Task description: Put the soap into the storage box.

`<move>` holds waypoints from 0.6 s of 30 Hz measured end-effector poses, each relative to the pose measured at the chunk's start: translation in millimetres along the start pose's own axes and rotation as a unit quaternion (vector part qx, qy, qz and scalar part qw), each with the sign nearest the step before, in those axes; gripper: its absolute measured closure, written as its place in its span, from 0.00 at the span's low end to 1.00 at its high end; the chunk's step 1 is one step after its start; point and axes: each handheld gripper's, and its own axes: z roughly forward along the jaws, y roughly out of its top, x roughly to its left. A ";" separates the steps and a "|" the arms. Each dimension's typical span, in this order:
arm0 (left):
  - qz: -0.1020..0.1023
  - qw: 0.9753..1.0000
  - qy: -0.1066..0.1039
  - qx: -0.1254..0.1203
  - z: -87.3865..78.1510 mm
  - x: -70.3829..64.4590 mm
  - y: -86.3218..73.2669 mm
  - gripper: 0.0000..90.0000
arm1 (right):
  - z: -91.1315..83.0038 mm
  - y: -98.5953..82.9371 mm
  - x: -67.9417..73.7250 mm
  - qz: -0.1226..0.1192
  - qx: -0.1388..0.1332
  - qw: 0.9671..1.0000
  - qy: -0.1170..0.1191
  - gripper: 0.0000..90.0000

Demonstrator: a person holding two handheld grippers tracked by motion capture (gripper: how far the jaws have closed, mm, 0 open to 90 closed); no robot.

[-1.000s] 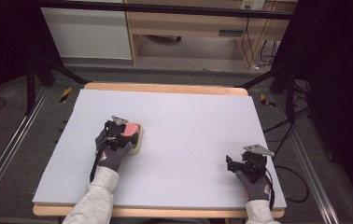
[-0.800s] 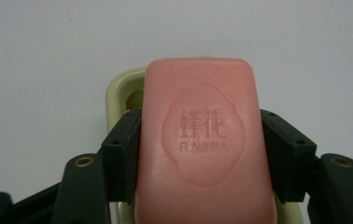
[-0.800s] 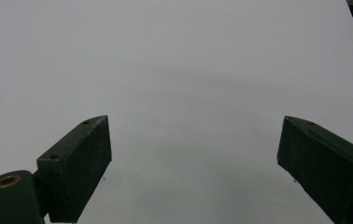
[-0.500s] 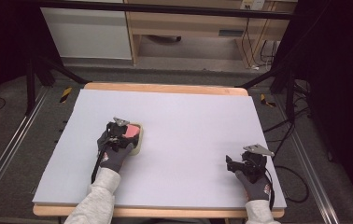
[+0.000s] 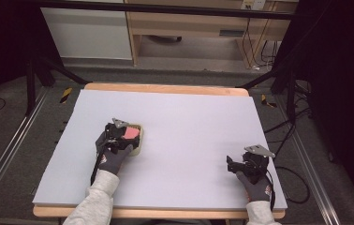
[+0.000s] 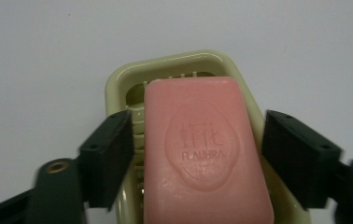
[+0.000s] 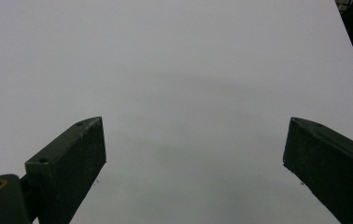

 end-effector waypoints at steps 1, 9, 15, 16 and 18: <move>0.000 1.000 0.000 0.000 0.0 0.0 0.0 0.24 | 0.0 0.0 0.0 0.000 0.000 1.000 0.000 0.07; 0.010 1.000 -0.004 -0.018 -25.8 2.4 -2.2 0.21 | -1.9 0.4 -0.2 -0.001 -0.006 1.000 -0.004 0.06; 0.013 0.999 -0.021 -0.035 -45.1 -1.5 -10.9 0.21 | 0.5 -1.0 3.0 -0.015 0.007 1.000 -0.009 0.05; 0.018 0.999 -0.022 -0.034 -47.6 -1.8 -12.2 0.21 | 1.0 -1.2 3.9 -0.020 0.009 1.000 -0.012 0.05; 0.020 0.999 -0.025 -0.039 -52.2 -2.2 -14.6 0.21 | 1.9 -1.7 4.1 -0.032 0.008 0.999 -0.013 0.05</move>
